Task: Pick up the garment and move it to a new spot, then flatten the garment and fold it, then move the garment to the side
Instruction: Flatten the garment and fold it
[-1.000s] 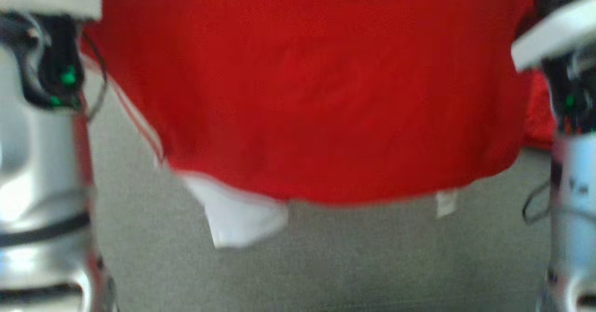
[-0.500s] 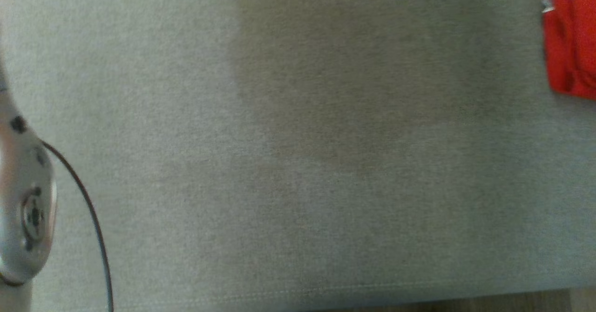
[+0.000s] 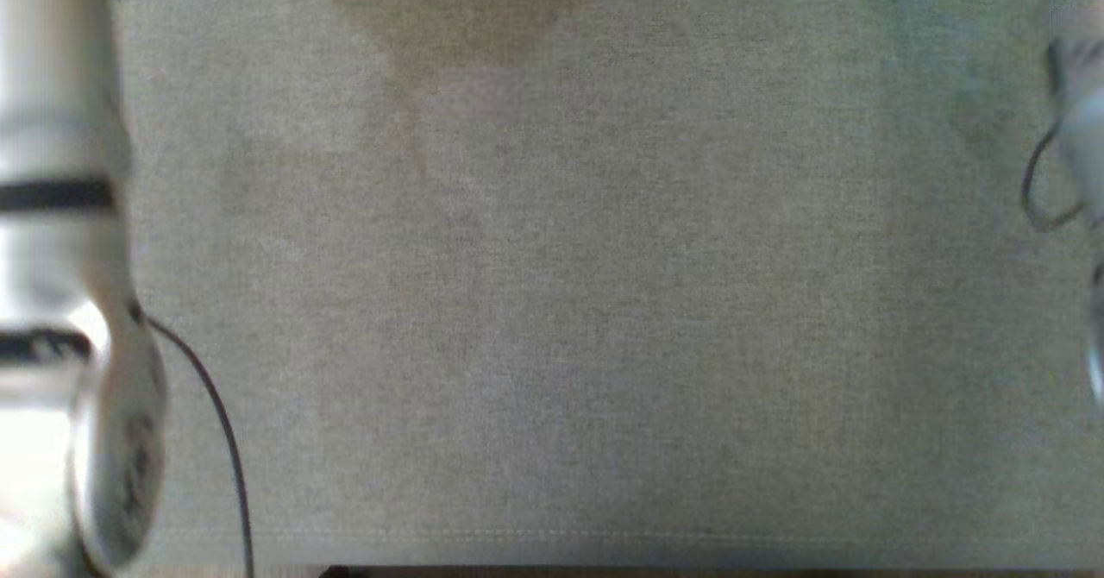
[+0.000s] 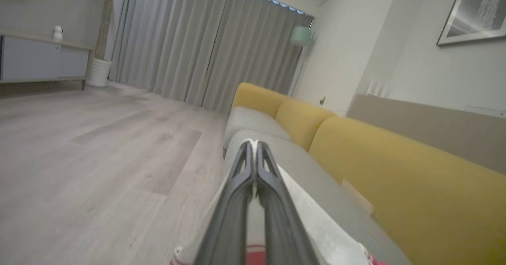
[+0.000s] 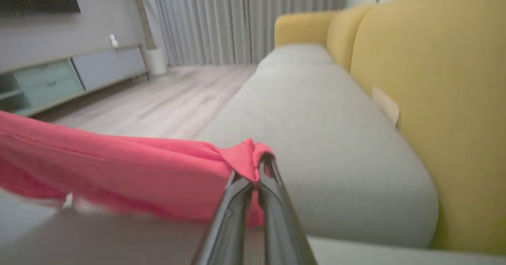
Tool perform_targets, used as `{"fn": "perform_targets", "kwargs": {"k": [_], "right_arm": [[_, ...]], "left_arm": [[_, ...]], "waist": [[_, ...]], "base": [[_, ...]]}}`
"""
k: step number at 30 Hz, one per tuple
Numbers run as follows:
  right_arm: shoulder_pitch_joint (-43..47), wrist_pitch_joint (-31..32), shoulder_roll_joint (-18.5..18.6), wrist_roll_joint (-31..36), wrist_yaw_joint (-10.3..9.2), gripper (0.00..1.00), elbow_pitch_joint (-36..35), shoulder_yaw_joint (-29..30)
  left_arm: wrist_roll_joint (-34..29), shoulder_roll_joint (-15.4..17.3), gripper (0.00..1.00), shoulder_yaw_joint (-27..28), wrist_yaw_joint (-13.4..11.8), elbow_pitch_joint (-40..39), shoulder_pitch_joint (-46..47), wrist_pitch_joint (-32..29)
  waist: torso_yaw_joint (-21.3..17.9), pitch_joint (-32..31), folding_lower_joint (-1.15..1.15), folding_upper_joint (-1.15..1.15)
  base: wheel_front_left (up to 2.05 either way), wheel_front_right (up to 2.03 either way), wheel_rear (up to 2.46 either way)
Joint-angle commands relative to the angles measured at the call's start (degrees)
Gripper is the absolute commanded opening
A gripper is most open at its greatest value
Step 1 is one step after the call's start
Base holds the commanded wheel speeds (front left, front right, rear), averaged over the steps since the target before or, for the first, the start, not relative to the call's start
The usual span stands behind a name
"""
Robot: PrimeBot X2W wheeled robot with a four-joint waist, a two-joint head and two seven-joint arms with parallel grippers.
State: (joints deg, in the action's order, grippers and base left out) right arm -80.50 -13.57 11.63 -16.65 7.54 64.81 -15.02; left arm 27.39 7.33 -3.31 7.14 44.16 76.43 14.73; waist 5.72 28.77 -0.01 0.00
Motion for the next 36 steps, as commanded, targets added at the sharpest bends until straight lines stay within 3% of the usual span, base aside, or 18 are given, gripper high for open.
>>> {"fn": "perform_targets", "kwargs": {"k": [1, 9, 14, 26, 36], "right_arm": [[1.7, 1.0, -1.0, -1.5, -0.05, 0.0, -0.8, -2.8], [13.1, 7.9, 2.2, -11.2, -0.05, 0.0, -3.4, -14.7], [20.0, 13.6, 6.1, -17.9, -0.05, 0.0, -8.7, -22.9], [31.1, 20.5, 16.4, -29.4, -0.05, 0.0, -20.4, -36.0], [41.8, 21.3, 22.7, -36.2, -0.05, 0.0, -26.7, -41.0]], "left_arm": [[0.9, 3.1, 0.0, -0.4, 0.3, -3.7, -3.1, 0.3], [2.5, 5.5, 0.0, -4.7, 0.3, -10.0, -21.8, 0.3], [4.4, 9.6, 0.0, -12.5, 0.3, -11.5, -30.8, 0.3], [10.8, 20.1, 0.0, -27.6, 0.3, -16.1, -42.6, 0.3], [14.5, 25.9, 0.0, -36.2, 0.3, -20.6, -50.3, -0.2]], "waist": [[0.2, -0.6, 0.01, 0.0], [0.1, -5.2, 0.01, 0.0], [-0.6, -9.4, 0.01, 0.0], [-0.6, -17.7, 0.01, 0.0], [0.1, -24.6, 0.01, 0.0]], "base": [[0.0, 0.0, 0.0], [0.0, 0.0, 0.0], [0.0, 0.0, 0.0], [0.0, 0.0, 0.0], [0.0, 0.0, 0.0]]}}
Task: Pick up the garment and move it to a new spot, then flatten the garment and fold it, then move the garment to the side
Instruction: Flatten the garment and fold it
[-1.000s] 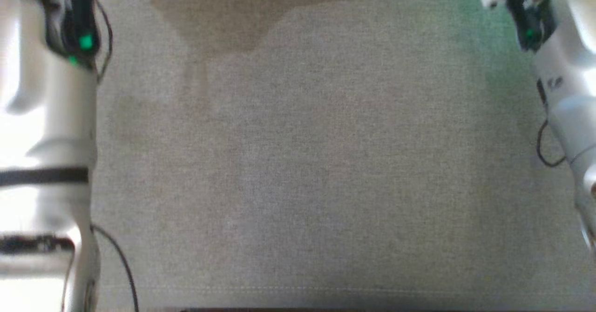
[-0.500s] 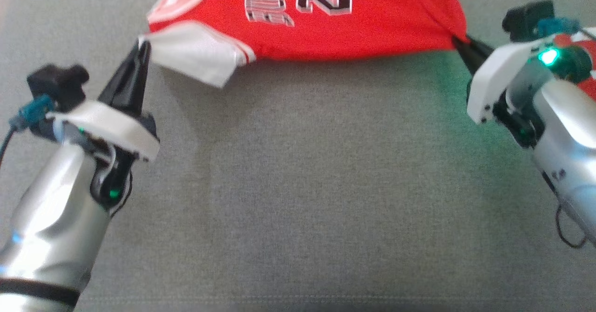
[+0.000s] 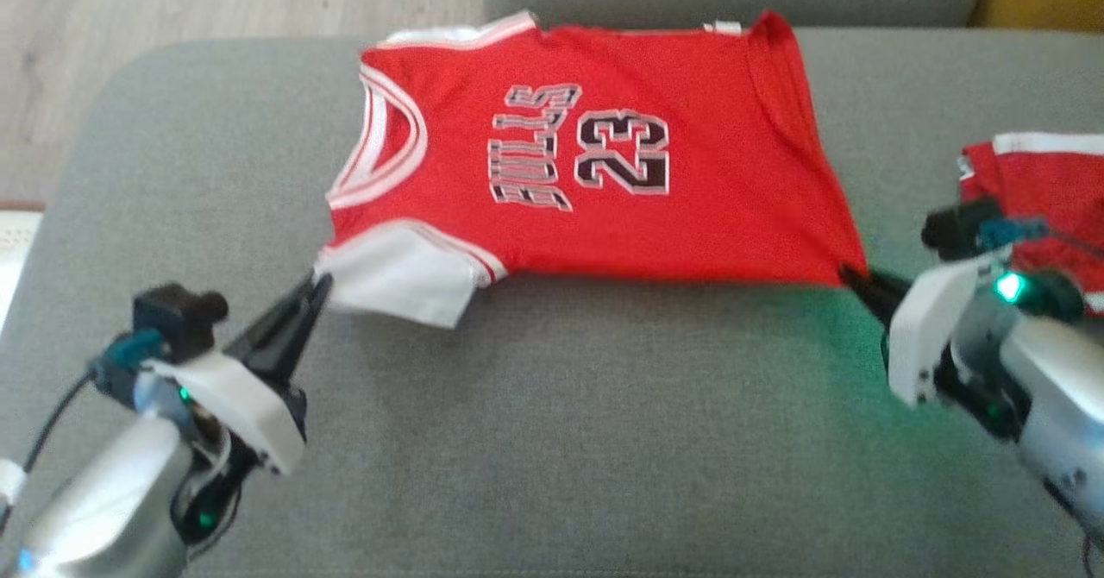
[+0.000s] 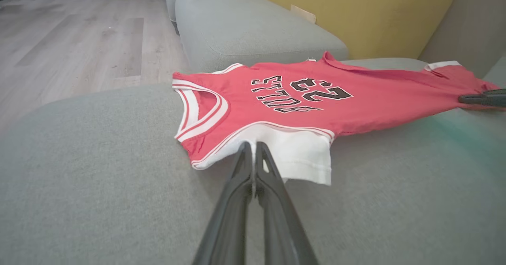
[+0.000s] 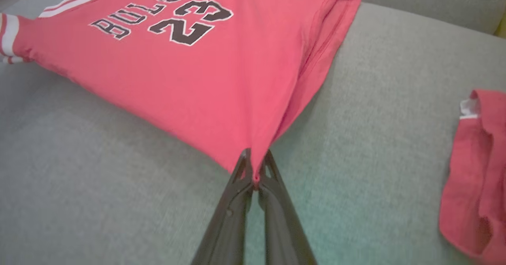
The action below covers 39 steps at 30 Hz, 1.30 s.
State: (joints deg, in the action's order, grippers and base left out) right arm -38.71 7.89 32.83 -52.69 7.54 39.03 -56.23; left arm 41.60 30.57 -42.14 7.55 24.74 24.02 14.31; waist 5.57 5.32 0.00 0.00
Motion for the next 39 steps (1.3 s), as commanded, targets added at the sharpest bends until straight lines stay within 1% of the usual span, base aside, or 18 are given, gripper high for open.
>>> {"fn": "perform_targets", "kwargs": {"k": [1, 5, 9, 14, 17, 18, 20, 25, 29, 35, 39], "right_arm": [[1.1, 0.2, 2.0, -0.7, -0.05, 0.0, -1.5, -0.3], [5.1, 2.6, 4.2, -3.1, -0.05, 0.0, -4.3, -2.5], [8.8, 6.0, 6.8, -5.9, -0.05, 0.0, -8.0, -4.2], [12.3, 10.9, 10.9, -8.9, -0.05, 0.0, -12.5, -5.4], [14.2, 13.1, 12.7, -11.2, -0.05, 0.0, -15.6, -4.9], [14.9, 14.0, 13.8, -11.8, -0.05, 0.0, -17.2, -4.3], [15.1, 14.8, 14.6, -11.8, -0.05, 0.0, -18.1, -3.8], [13.8, 17.5, 14.9, -11.0, -0.05, 0.0, -18.3, -2.3], [11.6, 20.9, 14.1, -10.5, -0.05, 0.0, -18.0, -0.3], [6.8, 26.5, 12.0, -10.1, -0.05, 0.0, -17.1, 3.0], [3.4, 29.9, 10.0, -8.9, -0.05, 0.0, -15.5, 4.6]], "left_arm": [[0.5, 3.1, 0.0, 1.8, -0.1, -1.9, 1.3, 0.0], [1.3, 5.6, 0.0, -1.3, -0.1, -5.5, -1.7, -1.3], [2.4, 7.9, 0.0, -3.0, -0.1, -9.0, -4.7, -3.0], [1.7, 12.1, 0.0, -6.5, -0.1, -15.2, -7.8, -5.4], [2.5, 14.2, 0.0, -7.4, -0.1, -18.6, -9.3, -6.8], [3.0, 15.4, 0.0, -7.3, -0.2, -20.4, -9.8, -7.4], [3.1, 16.2, 0.0, -6.8, -0.8, -21.7, -9.6, -7.6], [2.0, 16.8, 0.0, -6.5, -1.2, -22.9, -7.8, -8.6], [1.3, 16.2, 0.0, -6.6, -1.0, -22.2, -4.3, -10.4], [0.6, 15.2, 0.0, -6.7, -0.3, -18.4, 4.0, -12.0], [0.0, 13.9, 0.0, -8.3, -0.1, -14.6, 10.6, -12.7]], "waist": [[0.3, -1.9, 0.0, 0.0], [0.6, -4.6, 0.0, 0.0], [0.8, -7.0, 0.0, 0.0], [1.2, -8.6, 0.0, 0.0], [1.4, -9.1, 0.0, 0.0], [1.5, -9.1, 0.0, 0.0], [1.5, -8.9, 0.0, 0.0], [1.1, -7.7, 0.0, 0.0], [0.6, -5.5, 0.0, 0.0], [-0.3, -1.2, 0.0, 0.0], [-0.9, 1.6, 0.0, 0.0]], "base": [[0.0, 0.0, 0.0], [0.0, 0.0, 0.0], [0.0, 0.0, 0.0], [0.0, 0.0, 0.0], [0.0, 0.0, 0.0], [0.0, 0.0, 0.0], [0.0, 0.0, 0.0], [0.0, 0.0, 0.0], [0.0, 0.0, 0.0], [0.0, 0.0, 0.0], [0.0, 0.0, 0.0]]}}
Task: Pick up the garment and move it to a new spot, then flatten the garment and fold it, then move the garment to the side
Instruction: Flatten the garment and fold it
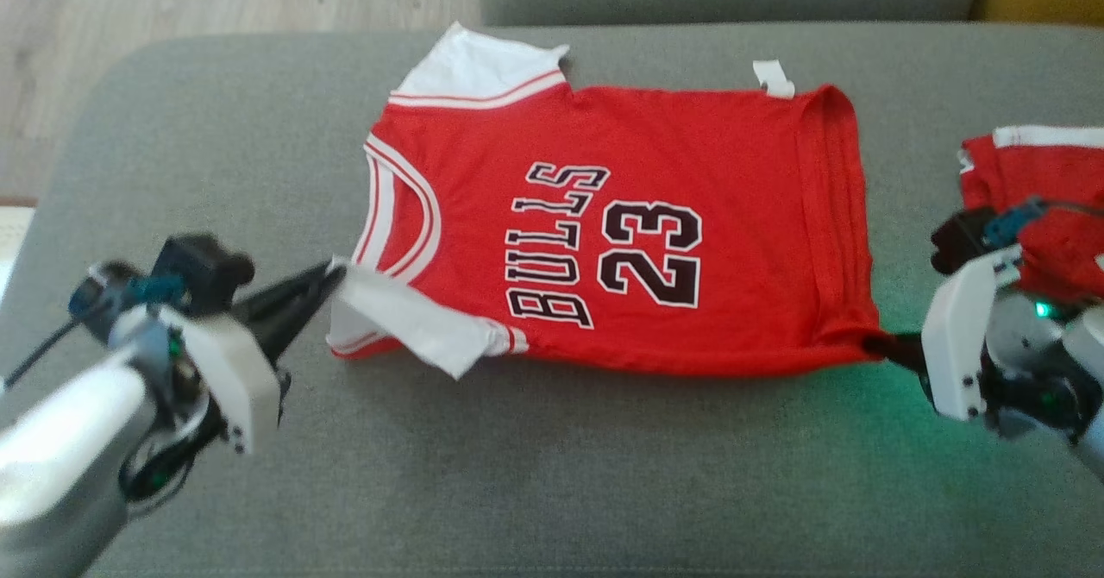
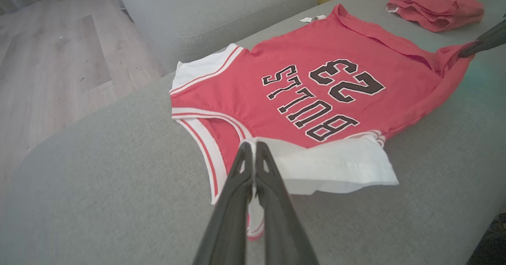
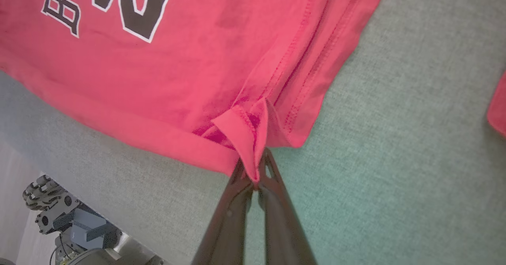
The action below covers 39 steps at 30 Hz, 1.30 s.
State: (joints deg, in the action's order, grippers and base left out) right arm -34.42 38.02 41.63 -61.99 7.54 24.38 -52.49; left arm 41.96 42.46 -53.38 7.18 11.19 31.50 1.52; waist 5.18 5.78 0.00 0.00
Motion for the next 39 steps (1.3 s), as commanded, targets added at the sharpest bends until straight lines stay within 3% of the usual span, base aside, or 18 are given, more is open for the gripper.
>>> {"fn": "perform_targets", "kwargs": {"k": [1, 12, 23, 24, 25, 29, 33, 36, 39], "right_arm": [[-1.8, 0.3, 0.7, 0.9, -0.05, 0.0, -0.6, 1.2], [-10.5, 3.0, -4.9, 6.2, -0.05, 0.0, 4.7, 5.3], [-13.4, 2.1, -7.5, 9.1, -0.05, 0.03, 6.9, 6.0], [-13.6, 1.4, -7.6, 9.4, -0.05, 1.0, 6.8, 6.0], [-13.7, 0.7, -7.8, 9.6, -0.05, 1.0, 7.0, 6.1], [-14.2, -2.1, -8.3, 10.2, -0.05, 1.0, 7.4, 6.8], [-14.7, -9.1, -9.1, 11.8, -0.05, 1.0, 8.4, 8.7], [-14.4, -17.3, -10.0, 13.2, -0.05, 1.0, 8.7, 11.0], [-13.0, -27.0, -12.1, 14.1, -0.05, 1.0, 9.5, 15.1]], "left_arm": [[-0.5, 1.7, 0.0, 2.1, 0.3, -0.2, 4.9, -0.1], [2.3, -0.4, 0.0, -8.0, 0.3, 11.0, 22.3, 1.6], [6.4, -4.0, 0.0, -16.6, 0.3, 21.2, 30.9, 5.7], [6.8, -4.5, 0.47, -17.1, 0.3, 22.1, 31.3, 5.7], [7.2, -4.9, 1.0, -17.4, 0.3, 22.9, 31.6, 5.8], [8.3, -6.3, 1.0, -17.8, 0.3, 25.8, 32.3, 7.5], [8.9, -8.5, 1.0, -16.4, 0.1, 30.3, 32.9, 11.2], [9.6, -10.0, 1.0, -13.2, -1.8, 32.1, 32.5, 13.0], [9.4, -10.8, 1.0, -4.9, -5.2, 28.7, 31.2, 13.4]], "waist": [[-0.6, 1.8, 0.0, 0.0], [-2.4, 8.8, 0.0, 0.0], [-2.6, 11.9, 0.0, 0.0], [-2.5, 12.1, 0.0, 0.0], [-2.5, 12.1, 0.0, 0.0], [-2.2, 11.9, 0.0, 0.0], [-1.8, 10.7, 0.0, 0.0], [-1.7, 9.2, 0.0, 0.0], [-1.7, 7.5, 0.0, 0.0]], "base": [[0.0, 0.0, 0.0], [0.0, 0.0, 0.0], [0.0, 0.0, 0.0], [0.0, 0.0, 0.0], [0.0, 0.0, 0.0], [0.0, 0.0, 0.0], [0.0, 0.0, 0.0], [0.0, 0.0, 0.0], [0.0, 0.0, 0.0]]}}
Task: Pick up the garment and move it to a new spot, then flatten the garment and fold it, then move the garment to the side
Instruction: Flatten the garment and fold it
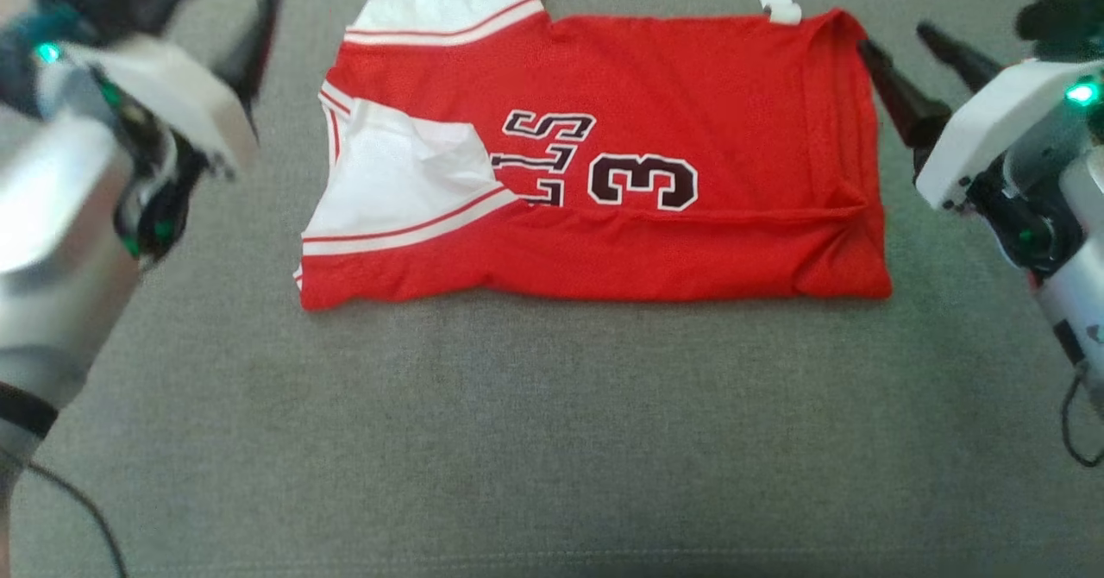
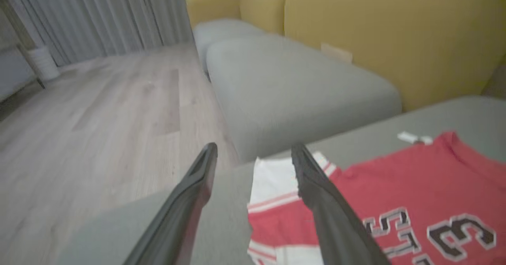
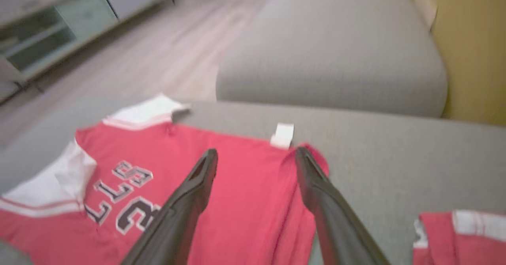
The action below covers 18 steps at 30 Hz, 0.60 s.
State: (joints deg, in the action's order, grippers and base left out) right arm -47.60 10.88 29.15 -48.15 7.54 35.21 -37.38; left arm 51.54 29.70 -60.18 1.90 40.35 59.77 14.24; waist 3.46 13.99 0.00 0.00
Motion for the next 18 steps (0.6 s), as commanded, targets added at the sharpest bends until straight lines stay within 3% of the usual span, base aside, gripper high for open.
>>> {"fn": "perform_targets", "kwargs": {"k": [1, 5, 9, 13, 18], "right_arm": [[0.9, -3.2, -0.4, 1.0, -0.05, 1.0, -1.2, 1.2], [4.9, -15.7, -4.4, 4.4, -0.05, 1.0, -0.4, 7.1], [10.8, -23.4, -9.9, 8.7, -0.05, 1.0, 0.3, 13.7], [17.6, -25.6, -16.4, 16.3, -0.05, 1.0, -2.0, 21.4], [27.8, -25.8, -24.1, 26.5, -0.05, 1.0, -9.7, 29.3]], "left_arm": [[-1.4, 2.0, 1.0, 5.7, -1.6, -2.9, 1.6, 0.7], [-6.3, 0.9, 1.0, 21.8, -6.2, -14.1, -8.9, 0.7], [-12.5, -3.2, 1.0, 35.6, -8.4, -23.9, -21.7, 0.7], [-18.9, -8.5, 1.0, 43.8, -8.1, -30.4, -32.4, 0.7], [-26.4, -14.5, 1.0, 50.1, -6.7, -35.3, -42.8, 0.7]], "waist": [[0.1, -1.4, 0.0, 0.0], [-0.1, -4.3, 0.0, 0.0], [-0.4, -7.2, 0.0, 0.0], [-1.0, -9.4, 0.0, 0.0], [-2.1, -11.8, 0.0, 0.0]], "base": [[0.0, 0.0, 0.0], [0.0, 0.0, 0.0], [0.0, 0.0, 0.0], [0.0, 0.0, 0.0], [0.0, 0.0, 0.0]]}}
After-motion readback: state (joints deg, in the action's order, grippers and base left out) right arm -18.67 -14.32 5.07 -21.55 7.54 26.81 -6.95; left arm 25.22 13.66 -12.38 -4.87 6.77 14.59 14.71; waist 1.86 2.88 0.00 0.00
